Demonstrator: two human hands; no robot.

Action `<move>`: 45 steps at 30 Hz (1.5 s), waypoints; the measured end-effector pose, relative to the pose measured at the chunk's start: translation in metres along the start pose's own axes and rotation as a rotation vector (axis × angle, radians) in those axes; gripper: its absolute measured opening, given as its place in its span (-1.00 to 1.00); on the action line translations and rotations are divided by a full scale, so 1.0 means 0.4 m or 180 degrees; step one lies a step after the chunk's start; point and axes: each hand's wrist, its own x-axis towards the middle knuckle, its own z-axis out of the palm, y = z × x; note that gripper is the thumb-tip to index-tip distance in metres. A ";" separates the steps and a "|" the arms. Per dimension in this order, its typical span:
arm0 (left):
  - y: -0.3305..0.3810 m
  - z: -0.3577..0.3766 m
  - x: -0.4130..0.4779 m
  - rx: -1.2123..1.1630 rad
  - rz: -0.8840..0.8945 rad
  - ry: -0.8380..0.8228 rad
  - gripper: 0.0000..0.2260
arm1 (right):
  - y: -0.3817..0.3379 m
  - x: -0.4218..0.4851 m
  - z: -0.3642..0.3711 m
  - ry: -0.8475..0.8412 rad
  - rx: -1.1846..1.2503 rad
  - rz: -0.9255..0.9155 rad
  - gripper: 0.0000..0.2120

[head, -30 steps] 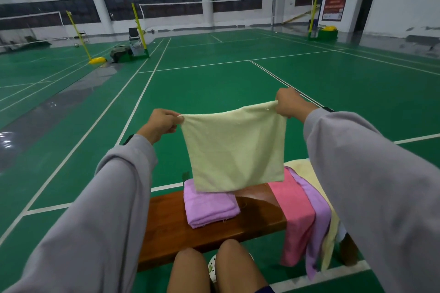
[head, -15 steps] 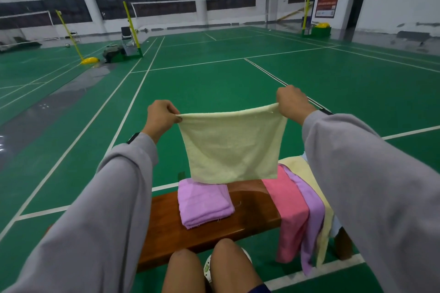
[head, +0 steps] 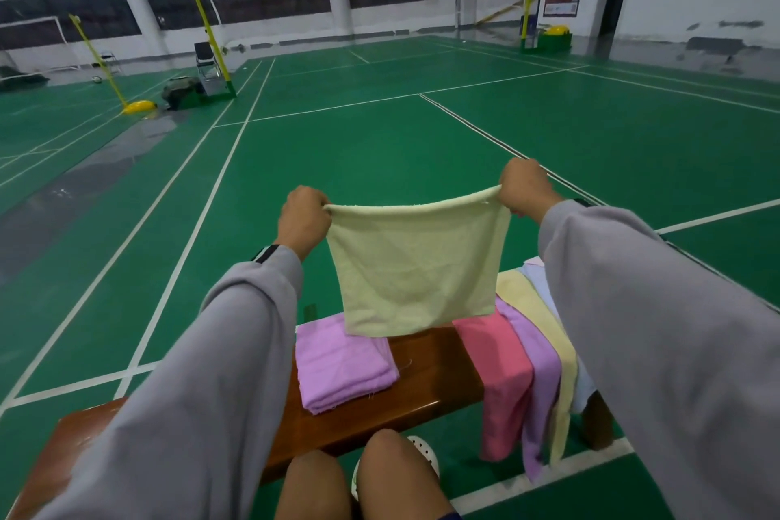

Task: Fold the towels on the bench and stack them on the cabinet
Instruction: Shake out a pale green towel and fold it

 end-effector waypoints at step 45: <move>-0.040 0.291 -0.468 -0.1015 -0.0617 -0.1257 -0.83 | 0.425 -0.397 0.340 -0.0677 0.1670 0.1267 -0.69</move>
